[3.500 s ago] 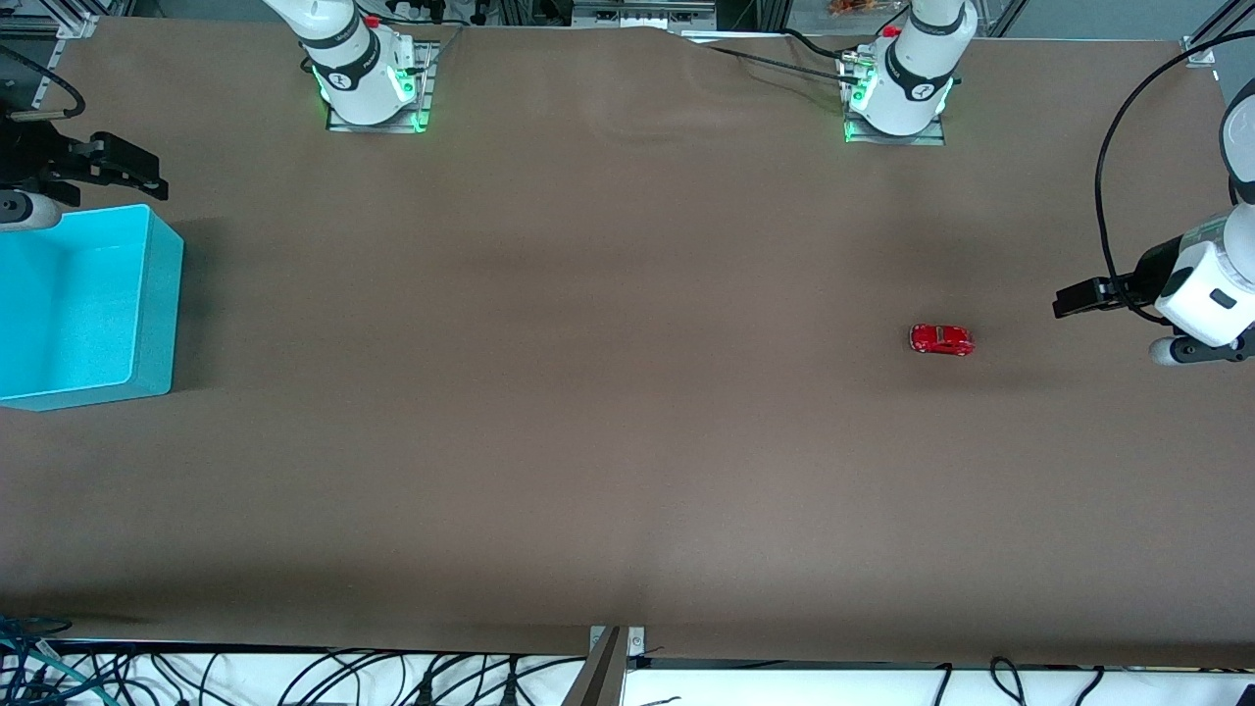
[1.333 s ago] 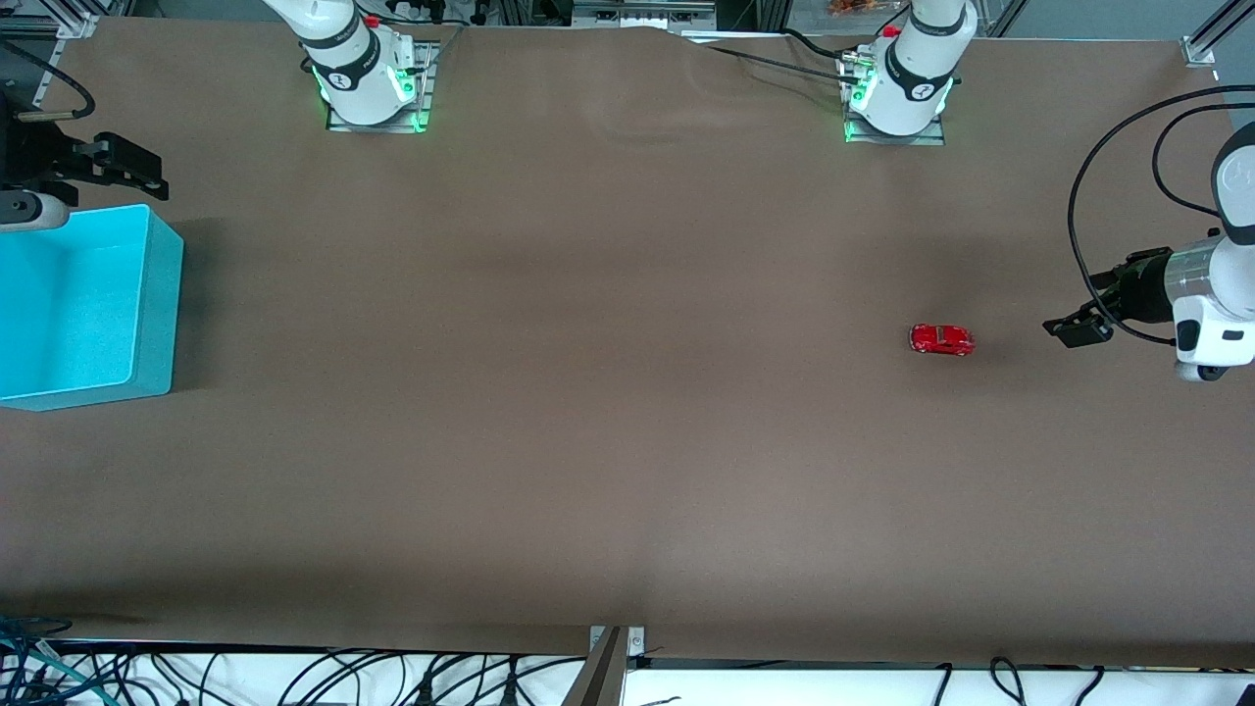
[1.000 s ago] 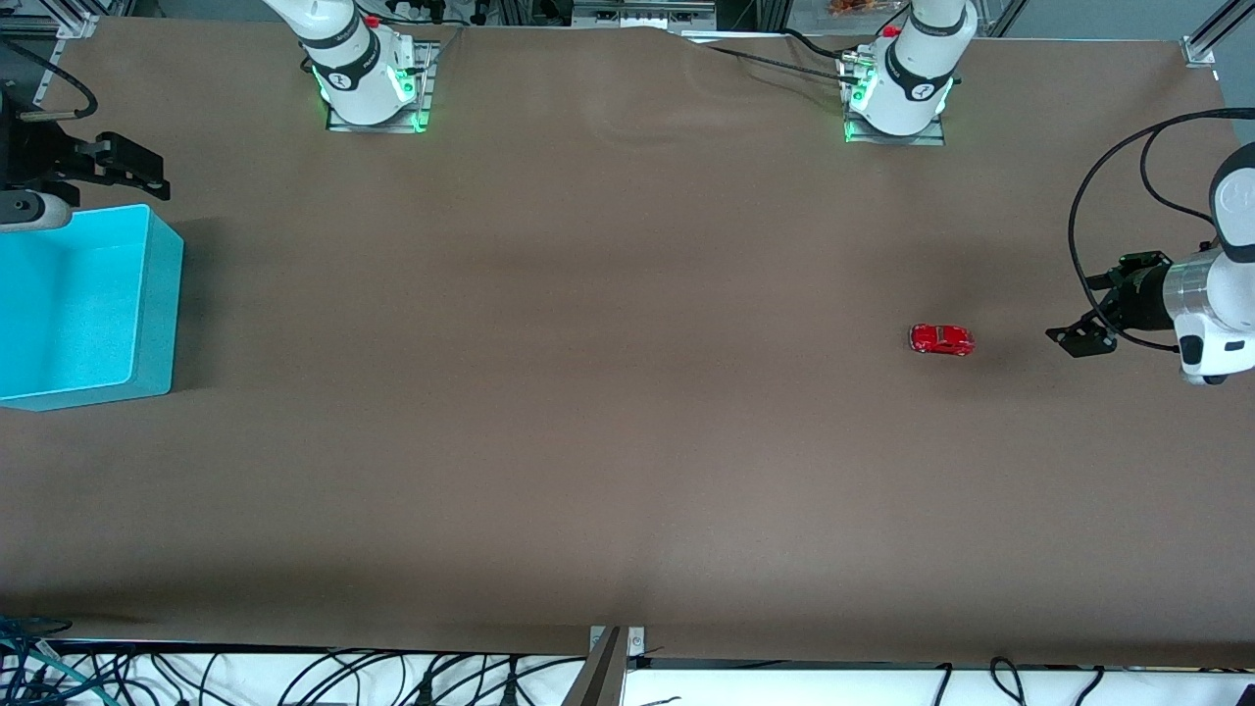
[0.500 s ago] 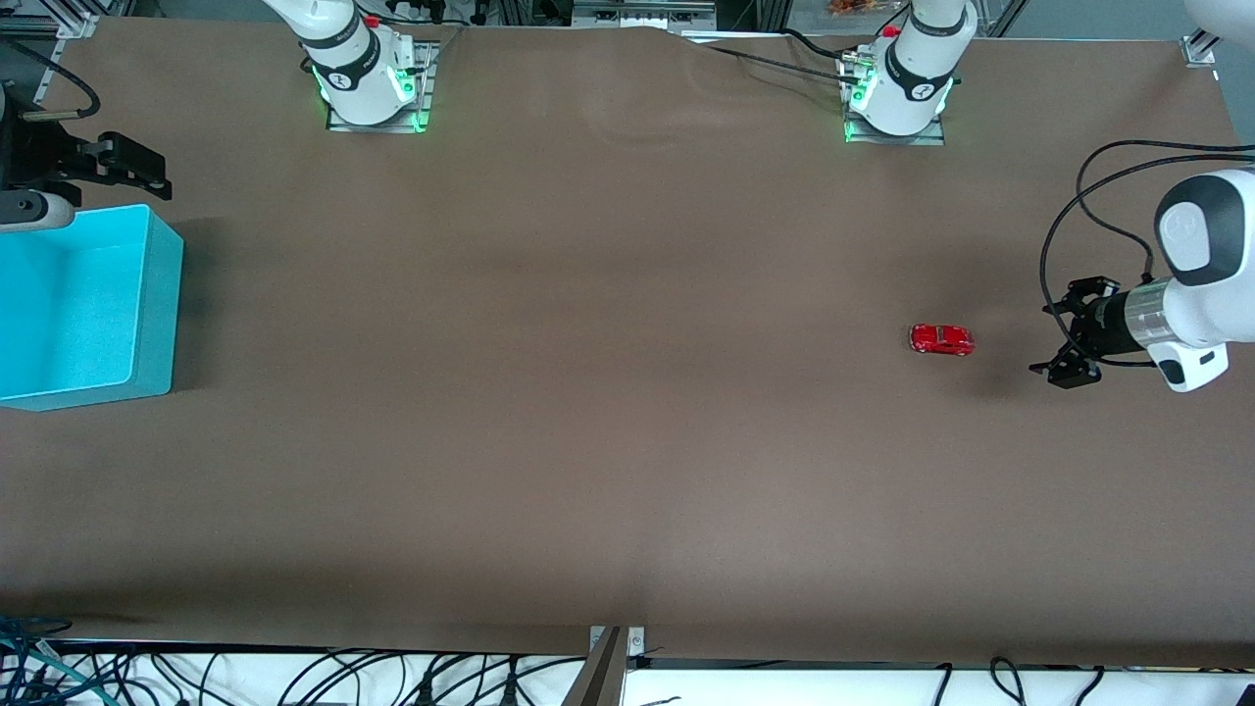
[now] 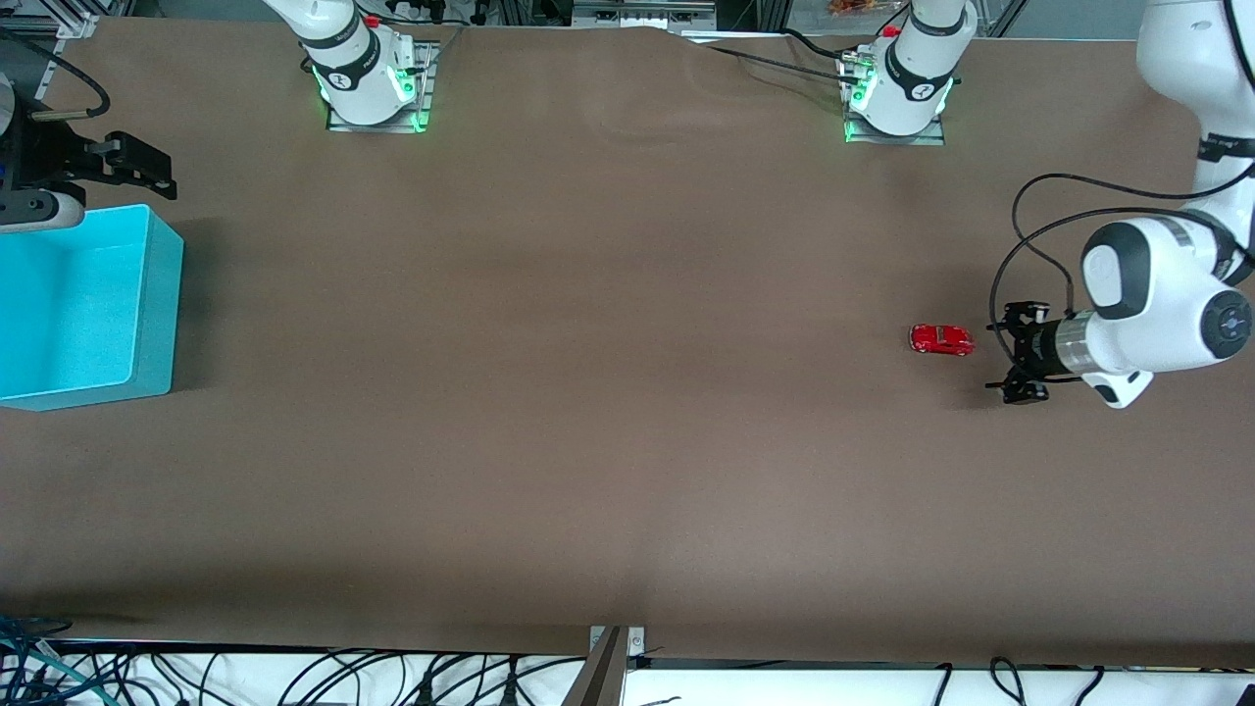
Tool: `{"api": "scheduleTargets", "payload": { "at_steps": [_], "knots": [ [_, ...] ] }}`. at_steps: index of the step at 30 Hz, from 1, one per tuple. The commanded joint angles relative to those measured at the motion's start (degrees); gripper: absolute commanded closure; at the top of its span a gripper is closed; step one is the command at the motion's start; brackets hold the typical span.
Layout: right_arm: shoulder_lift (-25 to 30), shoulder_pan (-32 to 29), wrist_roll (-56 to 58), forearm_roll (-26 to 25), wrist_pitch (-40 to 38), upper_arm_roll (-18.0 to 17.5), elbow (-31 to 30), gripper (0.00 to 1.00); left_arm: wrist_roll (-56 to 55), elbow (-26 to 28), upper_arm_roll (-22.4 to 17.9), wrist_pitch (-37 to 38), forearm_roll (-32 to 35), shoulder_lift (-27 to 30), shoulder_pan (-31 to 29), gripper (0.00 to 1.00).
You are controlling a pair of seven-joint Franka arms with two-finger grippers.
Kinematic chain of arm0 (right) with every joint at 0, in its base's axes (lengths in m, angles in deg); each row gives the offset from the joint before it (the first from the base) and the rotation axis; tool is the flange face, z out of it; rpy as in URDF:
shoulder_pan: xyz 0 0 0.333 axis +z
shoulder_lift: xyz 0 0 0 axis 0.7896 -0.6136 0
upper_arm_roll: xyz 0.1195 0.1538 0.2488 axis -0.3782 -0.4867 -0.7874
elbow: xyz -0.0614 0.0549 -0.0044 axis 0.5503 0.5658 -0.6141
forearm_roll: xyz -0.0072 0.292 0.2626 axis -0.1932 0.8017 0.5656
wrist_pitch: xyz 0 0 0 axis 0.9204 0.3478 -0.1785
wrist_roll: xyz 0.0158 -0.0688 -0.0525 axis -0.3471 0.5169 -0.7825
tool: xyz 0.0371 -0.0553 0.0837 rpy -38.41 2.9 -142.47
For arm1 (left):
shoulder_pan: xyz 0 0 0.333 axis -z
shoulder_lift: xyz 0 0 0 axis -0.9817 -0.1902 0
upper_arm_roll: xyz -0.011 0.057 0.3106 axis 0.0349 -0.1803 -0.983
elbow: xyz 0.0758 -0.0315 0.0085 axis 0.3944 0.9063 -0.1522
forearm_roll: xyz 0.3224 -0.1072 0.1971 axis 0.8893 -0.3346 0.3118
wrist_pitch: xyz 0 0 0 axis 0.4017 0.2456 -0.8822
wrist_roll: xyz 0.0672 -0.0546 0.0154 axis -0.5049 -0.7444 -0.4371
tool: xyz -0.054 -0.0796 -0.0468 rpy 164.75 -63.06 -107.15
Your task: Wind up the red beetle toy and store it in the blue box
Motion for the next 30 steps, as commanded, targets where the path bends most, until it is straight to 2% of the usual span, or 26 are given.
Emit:
{"api": "scheduleTargets", "payload": {
  "at_steps": [1, 18, 20, 22, 24, 30],
  "knots": [
    [0.1, 0.1, 0.1, -1.2, -0.8, -0.3, 0.6, 0.00, -0.4, 2.1, 0.4, -0.9, -1.5, 0.6, 0.0, 0.00],
    [0.1, 0.1, 0.2, -1.3, -0.8, -0.6, 0.5, 0.00, -0.8, 7.2, 0.4, -2.1, -2.3, 0.8, -0.4, 0.00],
    [0.1, 0.1, 0.2, -1.3, -0.8, -0.6, 0.3, 0.00, -0.8, 7.3, 0.4, -2.1, -3.0, 0.9, -0.4, 0.03],
    [0.1, 0.1, 0.3, -1.3, -0.8, -0.6, 0.3, 0.00, -0.8, 7.3, 0.4, -2.0, -3.1, 0.9, -0.5, 0.14],
    [0.1, 0.1, 0.3, -1.3, -0.8, -0.6, 0.3, 0.00, -0.8, 7.3, 0.4, -2.0, -3.1, 0.9, -0.5, 0.37],
    [0.1, 0.1, 0.2, -1.3, -0.8, -0.6, 0.5, 0.00, -0.8, 7.3, 0.4, -2.0, -3.2, 0.8, -0.7, 0.88]
  ]
}}
